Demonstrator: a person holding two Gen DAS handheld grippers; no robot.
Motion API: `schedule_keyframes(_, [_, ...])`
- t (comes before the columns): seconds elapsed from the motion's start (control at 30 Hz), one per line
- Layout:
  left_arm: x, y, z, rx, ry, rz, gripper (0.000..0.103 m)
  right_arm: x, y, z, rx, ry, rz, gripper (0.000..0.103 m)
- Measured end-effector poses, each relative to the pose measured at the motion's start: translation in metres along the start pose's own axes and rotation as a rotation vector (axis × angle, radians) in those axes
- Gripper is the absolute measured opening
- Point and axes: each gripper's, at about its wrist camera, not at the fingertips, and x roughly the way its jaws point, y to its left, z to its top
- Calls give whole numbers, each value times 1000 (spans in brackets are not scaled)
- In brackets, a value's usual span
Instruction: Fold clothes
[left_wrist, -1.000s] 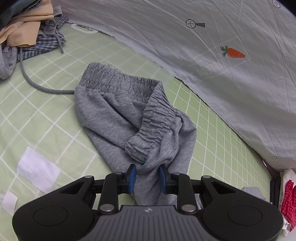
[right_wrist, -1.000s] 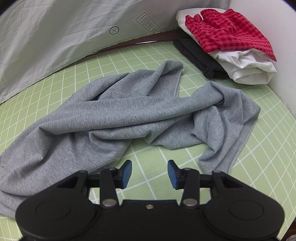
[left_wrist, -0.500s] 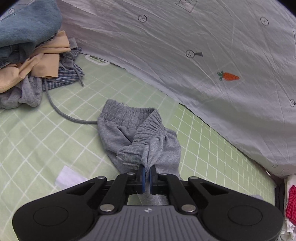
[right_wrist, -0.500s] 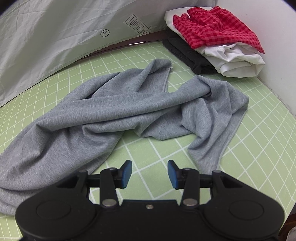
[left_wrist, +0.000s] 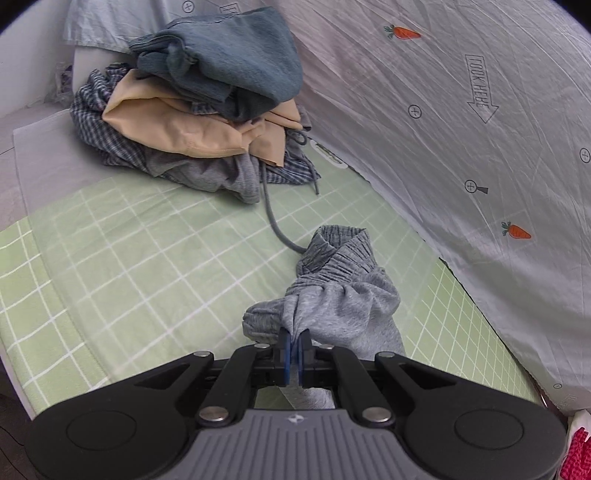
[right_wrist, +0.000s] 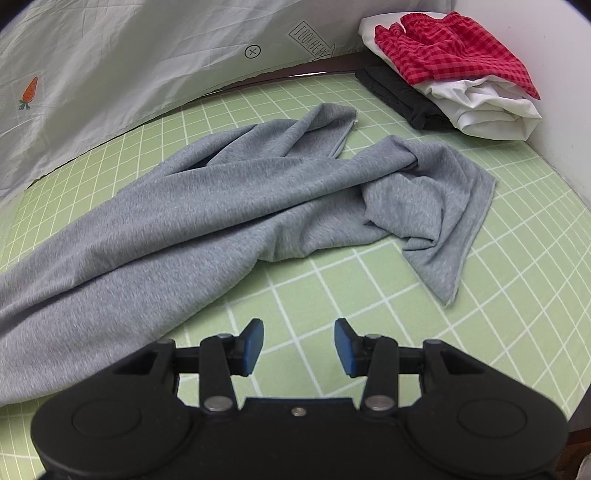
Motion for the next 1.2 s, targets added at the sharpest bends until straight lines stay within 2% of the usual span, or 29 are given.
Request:
schedule_keyframes(0.17, [-15,52,10,-56,-27,68,3,-8,26,-20,-2,25,37,43])
schedule_keyframes(0.27, [-16,75,19,-70,-22,98,3,-11,35,-19,-12,30,60,43])
schedule_keyframes(0.4, [-10,91,19,-61,16,107,4,-14,49,-21,-27,24,77,43])
schedule_keyframes(0.53, [2,93,14,-66,61,135,4,-15,45,-20,-52,15,65,43])
schedule_keyframes(0.6, [8,90,10,-70,81,155,4,-15,32,-18,-19,11,62,42])
schedule_keyframes(0.7, [15,88,2,-130,109,150,4,-10,7,-13,58,11,55,42])
schedule_keyframes(0.83, [17,77,-7,-170,96,164,4,11,-50,-7,289,62,83,42])
schedule_keyframes(1.07, [19,59,-16,-196,77,220,4,31,-127,0,591,28,157,43])
schedule_keyframes(1.2, [21,52,-20,-184,79,247,4,43,-143,11,656,9,195,43])
